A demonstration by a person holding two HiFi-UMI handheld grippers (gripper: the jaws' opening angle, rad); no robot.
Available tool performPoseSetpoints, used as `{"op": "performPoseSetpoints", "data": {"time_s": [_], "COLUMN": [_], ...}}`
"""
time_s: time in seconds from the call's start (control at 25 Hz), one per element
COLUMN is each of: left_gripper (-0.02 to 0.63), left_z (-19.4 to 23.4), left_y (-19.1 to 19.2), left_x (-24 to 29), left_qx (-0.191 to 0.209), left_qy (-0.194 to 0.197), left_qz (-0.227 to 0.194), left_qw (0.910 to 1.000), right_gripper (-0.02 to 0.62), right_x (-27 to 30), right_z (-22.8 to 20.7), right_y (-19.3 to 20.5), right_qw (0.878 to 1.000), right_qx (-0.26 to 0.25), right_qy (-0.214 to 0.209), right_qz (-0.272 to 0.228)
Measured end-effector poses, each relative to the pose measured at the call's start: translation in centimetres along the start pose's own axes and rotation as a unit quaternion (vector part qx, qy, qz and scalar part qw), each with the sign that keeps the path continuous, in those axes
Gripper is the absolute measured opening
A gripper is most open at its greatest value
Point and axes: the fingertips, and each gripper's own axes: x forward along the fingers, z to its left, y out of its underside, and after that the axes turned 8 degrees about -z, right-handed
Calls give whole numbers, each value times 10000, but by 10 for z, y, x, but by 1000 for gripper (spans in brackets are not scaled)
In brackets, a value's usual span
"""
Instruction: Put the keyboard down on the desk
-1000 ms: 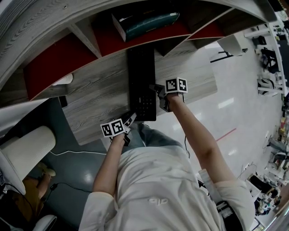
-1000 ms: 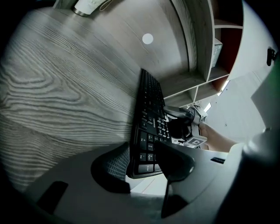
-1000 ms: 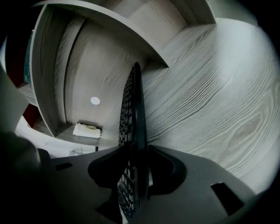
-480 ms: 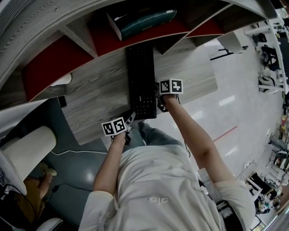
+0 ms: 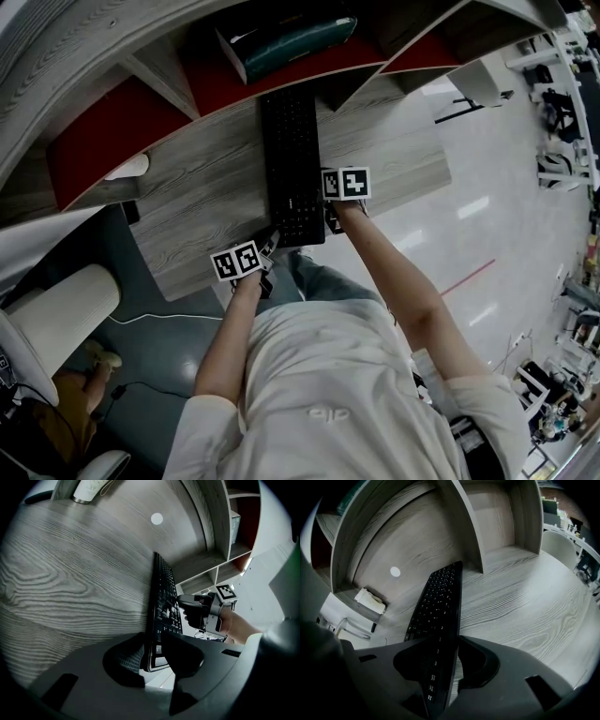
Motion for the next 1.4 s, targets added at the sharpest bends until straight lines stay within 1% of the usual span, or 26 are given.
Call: {"op": "performPoseSetpoints", "data": {"time_s": [0.04, 0.12, 0.16, 0.24, 0.4, 0.44, 0.52, 0.64, 0.84, 1.0, 1.24, 1.4], "left_gripper": [121, 121, 121, 121, 91, 81, 33, 17, 17, 17, 17, 17], "left_z": [1, 2, 2, 0, -9, -13, -23, -42, -77, -100, -140, -161], "left_y": [-2, -8, -12, -22, -49, -57, -73, -99, -131, -154, -187, -208], "left_x": [-2, -6, -9, -18, -38, -44, -56, -77, -109, -121, -159, -188], "left_qx": [-7, -10, 7, 74, 202, 261, 480, 907, 1648, 2106, 2603, 2825], "left_qy": [-27, -69, -84, -119, -116, -85, 9, 148, 365, 513, 706, 779], "left_qz": [-20, -88, -128, -226, -531, -622, -785, -990, -1186, -1378, -1907, -2291], "left_qw": [10000, 9999, 9999, 9996, 9983, 9977, 9958, 9908, 9785, 9664, 9439, 9282], "right_gripper": [164, 114, 102, 91, 65, 59, 52, 46, 41, 41, 41, 41], "right_x": [-3, -10, -15, -26, -52, -60, -75, -99, -140, -163, -210, -239], "right_z": [-1, -1, 1, 7, 21, 26, 37, 58, 94, 116, 145, 160], "right_y": [-1, -6, -9, -13, -24, -28, -36, -53, -72, -89, -113, -122], "right_qw": [10000, 9998, 9997, 9994, 9977, 9970, 9954, 9914, 9831, 9747, 9584, 9468], "right_qx": [-4, -34, -49, -46, 88, 81, -17, -282, -589, -803, -1140, -1216], "right_qy": [34, 65, 48, -8, -151, -189, -257, -403, -622, -824, -1023, -1262], "right_qz": [-43, -159, -224, -335, -654, -743, -918, -1216, -1617, -1917, -2407, -2698]}}
